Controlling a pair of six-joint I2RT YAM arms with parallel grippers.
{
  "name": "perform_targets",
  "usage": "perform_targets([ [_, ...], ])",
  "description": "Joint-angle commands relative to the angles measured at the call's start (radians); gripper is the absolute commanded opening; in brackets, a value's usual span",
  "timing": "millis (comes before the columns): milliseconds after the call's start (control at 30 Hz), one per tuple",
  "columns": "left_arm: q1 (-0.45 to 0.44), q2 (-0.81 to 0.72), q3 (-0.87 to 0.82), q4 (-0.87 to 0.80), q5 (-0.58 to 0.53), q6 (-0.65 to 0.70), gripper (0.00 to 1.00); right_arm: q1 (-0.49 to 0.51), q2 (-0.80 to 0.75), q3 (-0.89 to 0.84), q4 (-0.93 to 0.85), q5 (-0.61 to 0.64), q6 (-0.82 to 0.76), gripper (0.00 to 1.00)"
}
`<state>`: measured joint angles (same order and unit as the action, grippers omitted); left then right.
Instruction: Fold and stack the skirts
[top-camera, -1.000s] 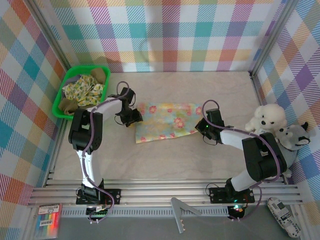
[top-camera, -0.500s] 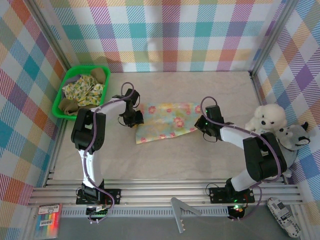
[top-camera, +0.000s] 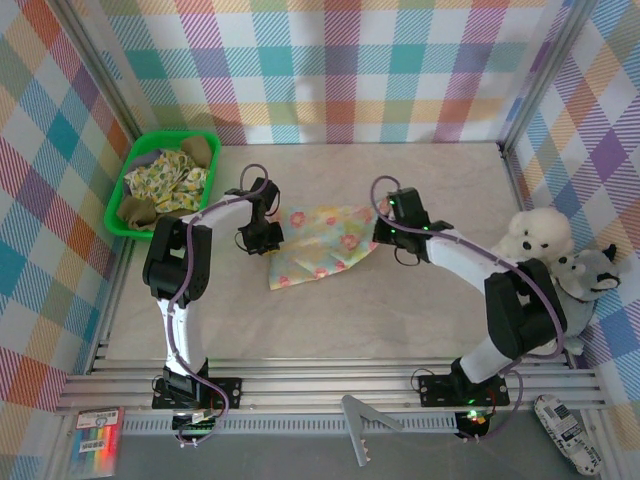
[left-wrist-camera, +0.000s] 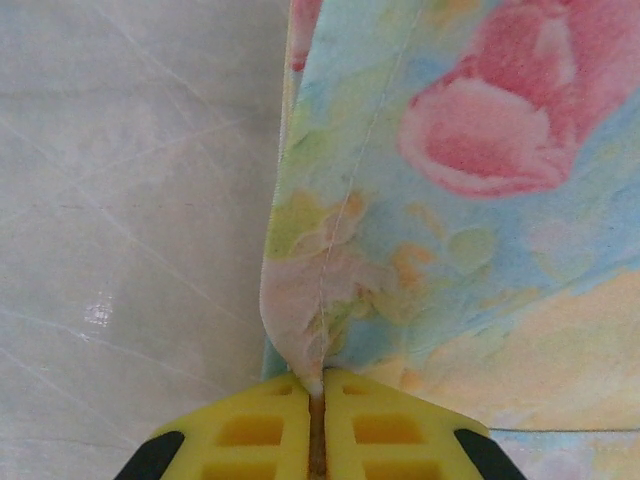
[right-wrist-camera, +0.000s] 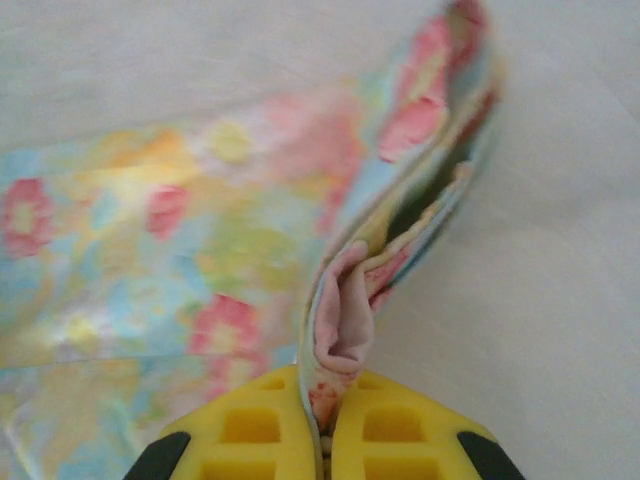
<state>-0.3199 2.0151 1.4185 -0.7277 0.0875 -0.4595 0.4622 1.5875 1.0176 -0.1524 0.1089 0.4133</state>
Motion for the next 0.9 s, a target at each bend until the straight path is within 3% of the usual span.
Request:
perform_targets([
  [0, 0.006, 0.051, -0.005, -0.03, 0.004, -0.016, 0.09, 0.102, 0.084, 0.131, -0.093, 0.053, -0.276, 0.0],
  [200, 0.024, 0.041, -0.005, -0.026, 0.031, -0.017, 0.09, 0.321, 0.293, 0.375, -0.217, 0.101, -0.593, 0.0],
  [333, 0.036, 0.031, -0.022, -0.02, 0.04, -0.022, 0.1, 0.427, 0.45, 0.502, -0.276, 0.18, -0.697, 0.0],
  [467, 0.052, 0.017, -0.045, 0.0, 0.07, -0.025, 0.12, 0.444, 0.515, 0.571, -0.327, 0.146, -0.683, 0.0],
  [867, 0.065, 0.007, -0.073, 0.031, 0.111, -0.037, 0.14, 0.444, 0.462, 0.557, -0.268, -0.023, -0.587, 0.0],
])
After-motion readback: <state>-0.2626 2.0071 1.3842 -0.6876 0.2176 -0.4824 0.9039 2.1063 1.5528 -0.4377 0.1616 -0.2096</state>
